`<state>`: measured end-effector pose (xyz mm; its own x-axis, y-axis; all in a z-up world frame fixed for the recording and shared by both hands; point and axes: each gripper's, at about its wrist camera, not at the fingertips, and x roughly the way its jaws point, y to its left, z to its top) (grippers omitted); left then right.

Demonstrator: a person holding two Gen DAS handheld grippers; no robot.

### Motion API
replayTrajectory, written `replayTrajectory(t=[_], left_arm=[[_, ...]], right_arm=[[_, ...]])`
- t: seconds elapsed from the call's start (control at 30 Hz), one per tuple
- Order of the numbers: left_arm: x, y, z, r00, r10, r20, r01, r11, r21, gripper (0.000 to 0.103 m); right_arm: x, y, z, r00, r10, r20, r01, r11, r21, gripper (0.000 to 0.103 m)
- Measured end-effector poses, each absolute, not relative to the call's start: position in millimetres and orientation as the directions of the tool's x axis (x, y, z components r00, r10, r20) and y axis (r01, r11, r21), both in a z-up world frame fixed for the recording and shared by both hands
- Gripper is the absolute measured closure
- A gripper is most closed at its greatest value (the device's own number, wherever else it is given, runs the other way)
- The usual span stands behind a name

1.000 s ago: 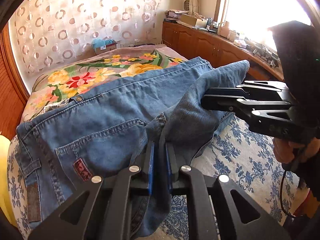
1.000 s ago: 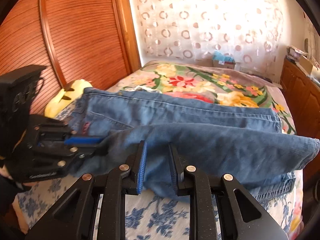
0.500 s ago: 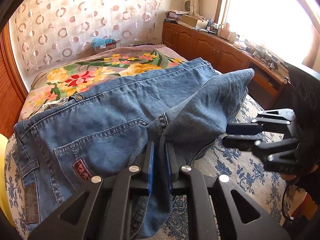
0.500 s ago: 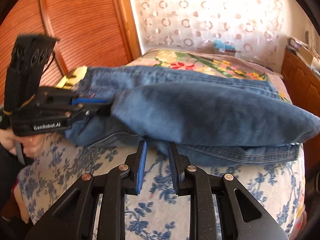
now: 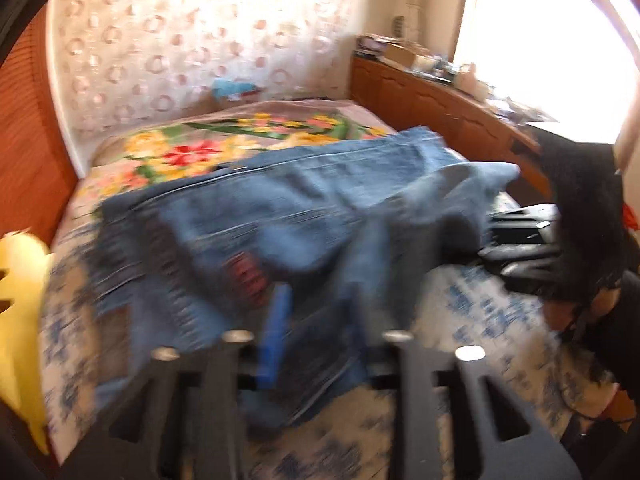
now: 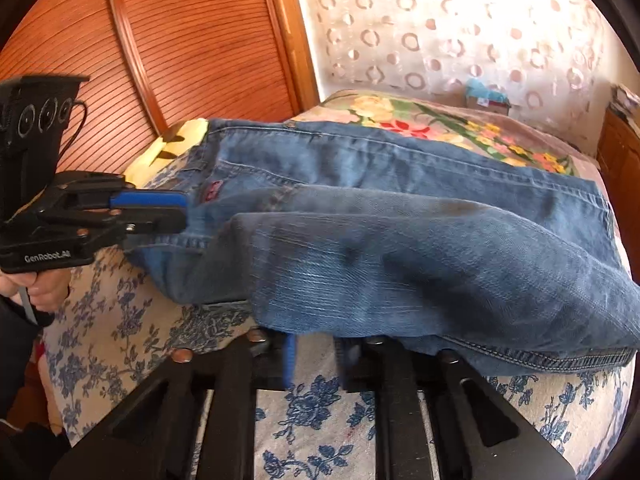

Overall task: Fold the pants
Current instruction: 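Lift and fold the held leg over the jeans with both tools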

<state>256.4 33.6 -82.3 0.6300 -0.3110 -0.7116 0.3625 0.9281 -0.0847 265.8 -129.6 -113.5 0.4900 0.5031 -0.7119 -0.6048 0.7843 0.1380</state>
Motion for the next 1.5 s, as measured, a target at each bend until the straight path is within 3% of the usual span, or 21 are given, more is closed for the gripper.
replayTrajectory(t=[0.3,0.5,0.63,0.8,0.97,1.03,1.2,1.5], left_arm=[[219.1,101.6,-91.1,0.695,-0.181,-0.695,0.203,0.978,-0.051,0.054],[212.4,137.3,-116.1,0.670,-0.121,-0.733,0.127,0.991,-0.048,0.054],[214.8,149.2,-125.9,0.655,-0.170,-0.736,0.131,0.985,-0.111,0.053],[217.7,143.5,-131.3,0.650,-0.164,-0.742,0.136,0.986,-0.099,0.054],[215.1,142.1,-133.7,0.637,-0.208,-0.742,0.169,0.977,-0.129,0.076],[211.5,137.8,-133.7,0.634,-0.226,-0.739,0.193,0.972,-0.131,0.094],[200.3,125.0,-117.9,0.687,-0.155,-0.710,0.189,0.982,-0.031,0.099],[183.4,146.9,-80.1,0.760,-0.132,-0.636,0.153,0.988,-0.023,0.100]], right_arm=[[232.1,-144.4,-86.9,0.535,0.527,-0.660,-0.581,0.797,0.165,0.098],[224.2,-140.4,-84.5,0.562,0.497,-0.662,-0.567,0.813,0.129,0.098],[221.7,-137.1,-86.5,0.571,0.474,-0.670,-0.558,0.823,0.107,0.098],[218.1,-133.2,-92.3,0.588,0.430,-0.685,-0.546,0.836,0.056,0.098],[217.4,-132.3,-96.5,0.592,0.412,-0.693,-0.532,0.845,0.049,0.098],[216.3,-132.3,-97.2,0.595,0.408,-0.693,-0.527,0.849,0.047,0.098],[208.6,-130.6,-93.9,0.612,0.395,-0.685,-0.521,0.853,0.026,0.098],[183.4,-129.6,-78.2,0.619,0.430,-0.657,-0.539,0.841,0.043,0.098]])
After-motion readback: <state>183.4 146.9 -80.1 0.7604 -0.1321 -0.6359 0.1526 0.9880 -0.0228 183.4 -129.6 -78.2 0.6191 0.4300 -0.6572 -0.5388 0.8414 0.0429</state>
